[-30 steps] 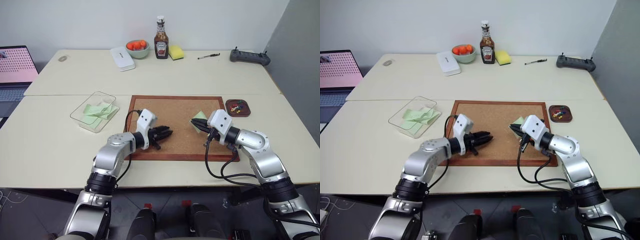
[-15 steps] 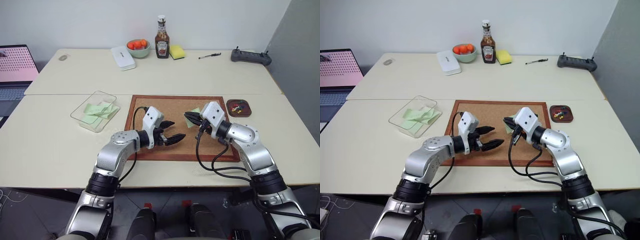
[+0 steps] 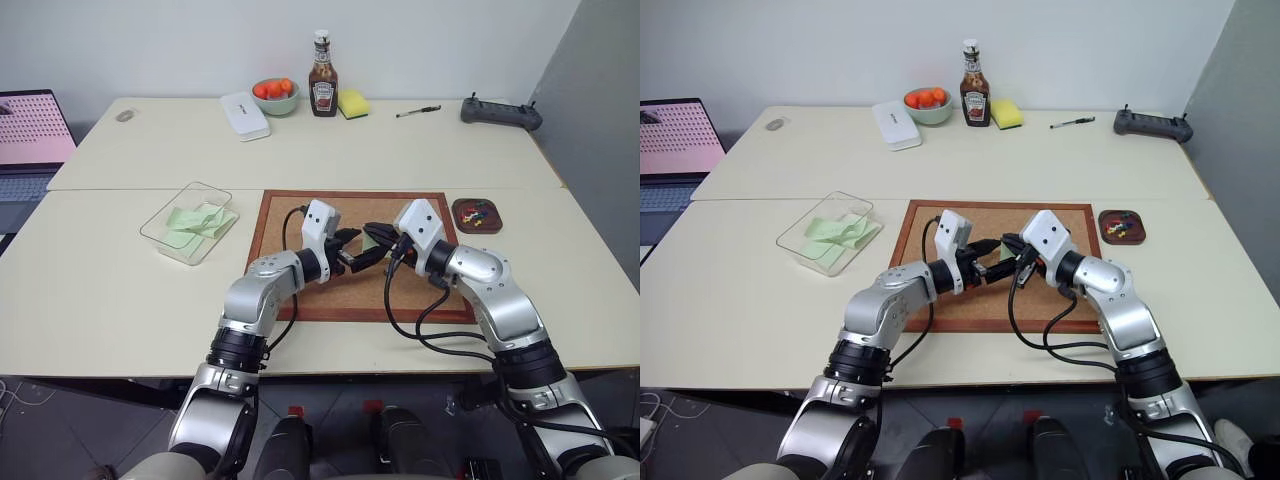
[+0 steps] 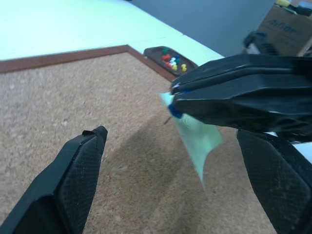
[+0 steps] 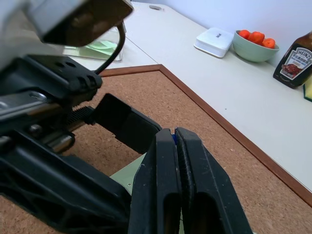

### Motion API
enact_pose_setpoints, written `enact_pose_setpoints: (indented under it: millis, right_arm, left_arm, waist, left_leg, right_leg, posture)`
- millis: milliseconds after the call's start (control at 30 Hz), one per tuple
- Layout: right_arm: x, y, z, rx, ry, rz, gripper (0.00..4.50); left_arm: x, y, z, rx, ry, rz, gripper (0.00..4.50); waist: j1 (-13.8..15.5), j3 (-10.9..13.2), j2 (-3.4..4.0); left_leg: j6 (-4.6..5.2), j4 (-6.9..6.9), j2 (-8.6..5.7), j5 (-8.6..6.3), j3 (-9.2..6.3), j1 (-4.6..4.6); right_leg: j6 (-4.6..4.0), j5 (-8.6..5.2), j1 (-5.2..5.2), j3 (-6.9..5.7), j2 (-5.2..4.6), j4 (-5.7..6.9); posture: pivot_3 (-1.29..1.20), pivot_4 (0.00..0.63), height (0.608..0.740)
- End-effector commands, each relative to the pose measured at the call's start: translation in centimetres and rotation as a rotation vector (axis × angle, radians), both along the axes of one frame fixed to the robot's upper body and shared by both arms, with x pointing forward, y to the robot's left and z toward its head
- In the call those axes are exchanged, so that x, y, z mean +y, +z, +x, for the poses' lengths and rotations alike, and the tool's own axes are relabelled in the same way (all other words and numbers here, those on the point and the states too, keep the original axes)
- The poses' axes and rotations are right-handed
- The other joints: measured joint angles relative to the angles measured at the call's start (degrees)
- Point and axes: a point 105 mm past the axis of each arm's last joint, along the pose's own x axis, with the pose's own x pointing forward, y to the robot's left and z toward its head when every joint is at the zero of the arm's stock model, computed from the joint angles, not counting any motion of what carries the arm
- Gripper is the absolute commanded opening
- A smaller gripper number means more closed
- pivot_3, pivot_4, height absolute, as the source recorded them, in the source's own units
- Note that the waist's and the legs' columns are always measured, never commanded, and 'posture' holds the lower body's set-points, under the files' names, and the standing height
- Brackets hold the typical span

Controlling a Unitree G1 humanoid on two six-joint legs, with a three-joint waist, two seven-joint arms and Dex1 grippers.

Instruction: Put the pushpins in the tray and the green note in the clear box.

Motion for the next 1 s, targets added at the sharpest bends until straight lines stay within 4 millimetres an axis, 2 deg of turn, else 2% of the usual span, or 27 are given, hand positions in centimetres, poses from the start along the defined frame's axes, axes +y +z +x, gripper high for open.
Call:
enact_pose_setpoints:
  millis: [33, 67, 333, 800, 1000]
  right_arm:
    - [0.8, 2.3, -0.4, -0.072, 0.027, 0.034, 0.00]
    - [0.8, 2.3, -0.4, -0.072, 0.029, 0.036, 0.00]
    - [1.2, 2.5, -0.5, -0.073, 0.033, 0.047, 0.00]
    - [1.3, 3.0, -0.3, -0.078, 0.024, 0.071, 0.00]
    - [1.3, 3.3, -0.1, -0.072, 0.012, 0.098, 0.00]
  left_arm:
    - [-0.7, 1.4, 0.4, -0.016, -0.011, -0.051, 4.15]
    - [-0.8, 1.5, 0.6, -0.012, -0.007, -0.059, 4.07]
    - [-1.4, 1.8, 0.7, 0.033, -0.024, -0.120, 2.63]
    - [-0.7, 2.0, 1.0, 0.136, 0.029, -0.230, 0.05]
    - [-0.4, 1.6, 0.9, 0.187, 0.042, -0.249, 0.02]
  waist:
    - [0.00, 0.00, 0.00]
    - [0.00, 0.00, 0.00]
    - [-0.06, 0.00, 0.00]
    - [-0.05, 0.00, 0.00]
    - [-0.06, 0.00, 0.00]
  left_leg:
    - [0.00, 0.00, 0.00, 0.00, 0.00, 0.00]
    - [0.00, 0.00, 0.00, 0.00, 0.00, 0.00]
    - [0.00, 0.00, 0.00, 0.00, 0.00, 0.00]
    - [-0.01, 0.01, 0.00, 0.00, -0.01, -0.01]
    - [-0.01, 0.01, 0.00, 0.00, 0.00, 0.00]
  right_leg:
    - [0.00, 0.00, 0.00, 0.00, 0.00, 0.00]
    - [0.00, 0.00, 0.00, -0.01, 0.00, 0.00]
    - [0.00, 0.00, -0.02, 0.00, 0.01, 0.02]
    - [0.01, 0.01, -0.02, 0.00, 0.00, 0.02]
    - [0.01, 0.01, -0.01, 0.00, 0.00, 0.03]
  posture:
    - [0.00, 0.150, 0.740]
    - [0.00, 0.150, 0.740]
    - [0.00, 0.150, 0.740]
    - [0.00, 0.150, 0.740]
    - [0.00, 0.150, 0.740]
